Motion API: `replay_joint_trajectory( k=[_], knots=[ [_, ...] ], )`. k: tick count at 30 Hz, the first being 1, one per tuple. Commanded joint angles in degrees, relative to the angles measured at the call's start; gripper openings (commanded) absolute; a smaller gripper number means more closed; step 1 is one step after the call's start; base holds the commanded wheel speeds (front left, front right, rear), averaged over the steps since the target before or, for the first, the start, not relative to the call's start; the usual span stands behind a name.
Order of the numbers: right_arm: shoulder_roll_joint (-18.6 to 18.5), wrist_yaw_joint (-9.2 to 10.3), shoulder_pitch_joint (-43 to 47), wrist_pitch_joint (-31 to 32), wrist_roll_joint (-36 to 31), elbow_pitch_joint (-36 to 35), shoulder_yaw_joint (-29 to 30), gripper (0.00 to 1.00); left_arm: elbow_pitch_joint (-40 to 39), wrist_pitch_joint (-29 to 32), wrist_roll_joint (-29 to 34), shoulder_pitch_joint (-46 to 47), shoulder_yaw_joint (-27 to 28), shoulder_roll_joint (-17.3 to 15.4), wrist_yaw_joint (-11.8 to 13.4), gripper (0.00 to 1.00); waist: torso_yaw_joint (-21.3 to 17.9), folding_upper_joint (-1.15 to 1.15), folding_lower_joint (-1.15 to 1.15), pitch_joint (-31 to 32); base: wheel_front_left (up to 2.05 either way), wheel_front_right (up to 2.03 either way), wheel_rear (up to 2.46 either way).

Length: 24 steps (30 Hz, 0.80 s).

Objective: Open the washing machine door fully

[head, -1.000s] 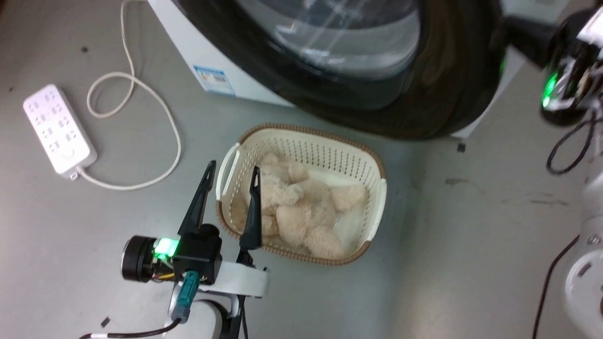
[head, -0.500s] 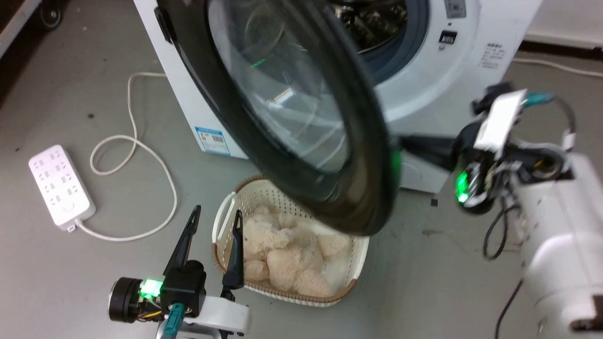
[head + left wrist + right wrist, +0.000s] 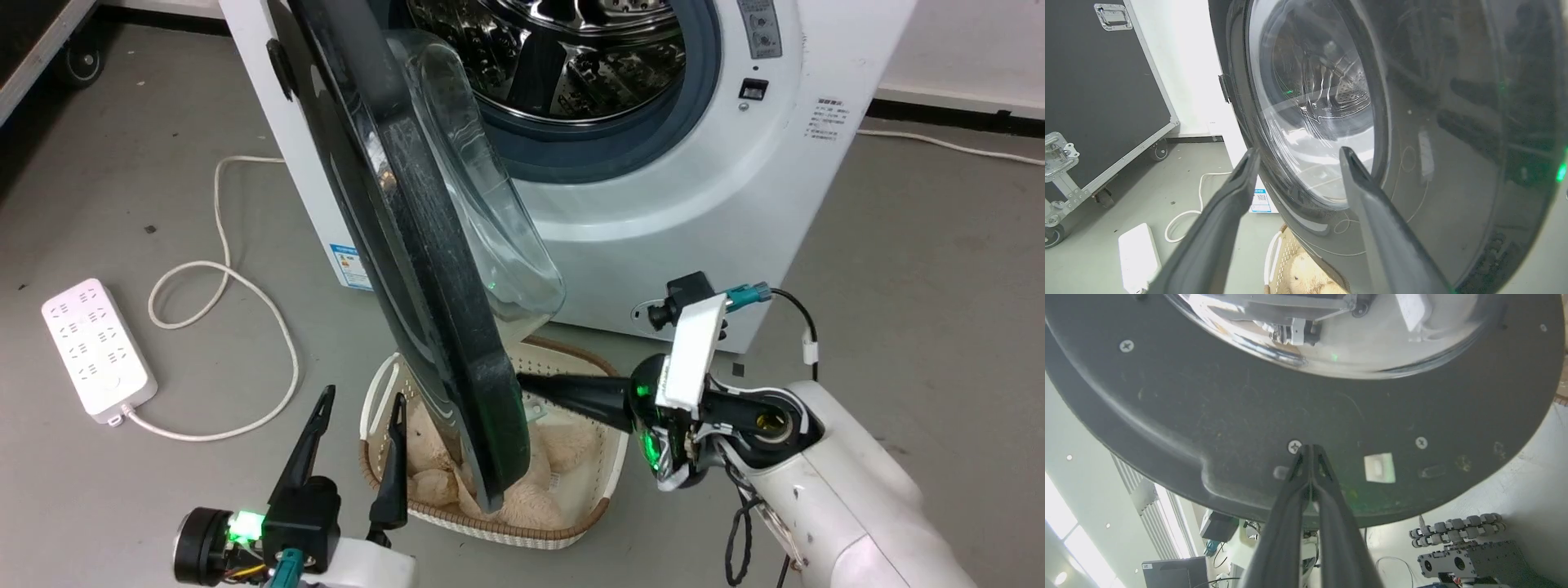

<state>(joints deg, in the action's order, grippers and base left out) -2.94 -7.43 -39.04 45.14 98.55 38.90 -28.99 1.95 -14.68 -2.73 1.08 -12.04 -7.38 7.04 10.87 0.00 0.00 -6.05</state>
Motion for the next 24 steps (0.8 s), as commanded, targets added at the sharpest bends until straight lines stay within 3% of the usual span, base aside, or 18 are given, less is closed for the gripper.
replay_joint_trajectory(
  k=[1,2,5,10,11,12,19,23,24],
  knots=[
    [0.1,-0.06,0.5,-1.0,0.2,-0.2,0.0,0.31,0.0,-0.3,-0.2,-0.5,0.3,0.2,-0.2,1.0,-0.1,0.0,0.0,0.2,0.0,0.0,0.0],
    [0.0,-0.06,0.3,-2.4,0.0,-0.2,0.1,1.0,0.1,-0.3,-0.3,-0.5,0.5,0.2,-0.2,1.0,-0.3,0.0,0.0,0.4,0.0,0.0,0.0],
    [-1.6,-0.06,0.2,-5.5,-0.8,-1.9,0.7,1.0,0.1,-0.3,-0.4,-0.6,1.0,0.4,-0.3,1.0,-0.9,0.0,0.0,1.3,0.0,0.0,0.0],
    [-7.3,-0.06,3.4,-13.8,-5.8,-8.0,2.2,1.0,-0.3,-0.3,-0.5,-1.6,1.6,0.6,-0.9,1.0,-2.2,0.0,0.0,4.2,0.0,0.0,0.0],
    [-12.1,-0.06,5.6,-21.8,-13.8,-13.4,1.8,1.0,-0.6,-0.3,-0.7,-2.4,2.7,0.7,-0.7,1.0,-3.5,0.0,0.0,5.5,0.0,0.0,0.0],
    [-14.0,-0.06,6.2,-24.8,-17.3,-15.4,1.5,1.0,-0.7,-0.3,-0.8,-2.6,3.0,0.7,-0.7,1.0,-4.0,0.0,0.0,5.8,0.0,0.0,0.0],
    [-24.2,-0.06,11.7,-48.6,-42.3,-24.5,2.0,1.0,-1.5,-0.3,-0.9,-3.7,4.5,1.1,-1.0,1.0,-6.4,0.0,0.0,7.4,0.0,0.0,0.0],
    [-25.7,-0.06,18.0,-57.9,-57.5,-25.8,6.2,1.0,-1.8,-0.3,-0.8,-4.3,5.3,1.1,-1.5,1.0,-7.3,0.0,0.0,7.9,0.0,0.0,0.0],
    [-22.1,-0.06,23.9,-59.5,-67.5,-27.6,14.0,1.0,-2.1,-0.3,-0.7,-4.9,5.7,1.1,-1.8,1.0,-7.9,0.0,0.0,8.1,0.0,0.0,0.0]
  ],
)
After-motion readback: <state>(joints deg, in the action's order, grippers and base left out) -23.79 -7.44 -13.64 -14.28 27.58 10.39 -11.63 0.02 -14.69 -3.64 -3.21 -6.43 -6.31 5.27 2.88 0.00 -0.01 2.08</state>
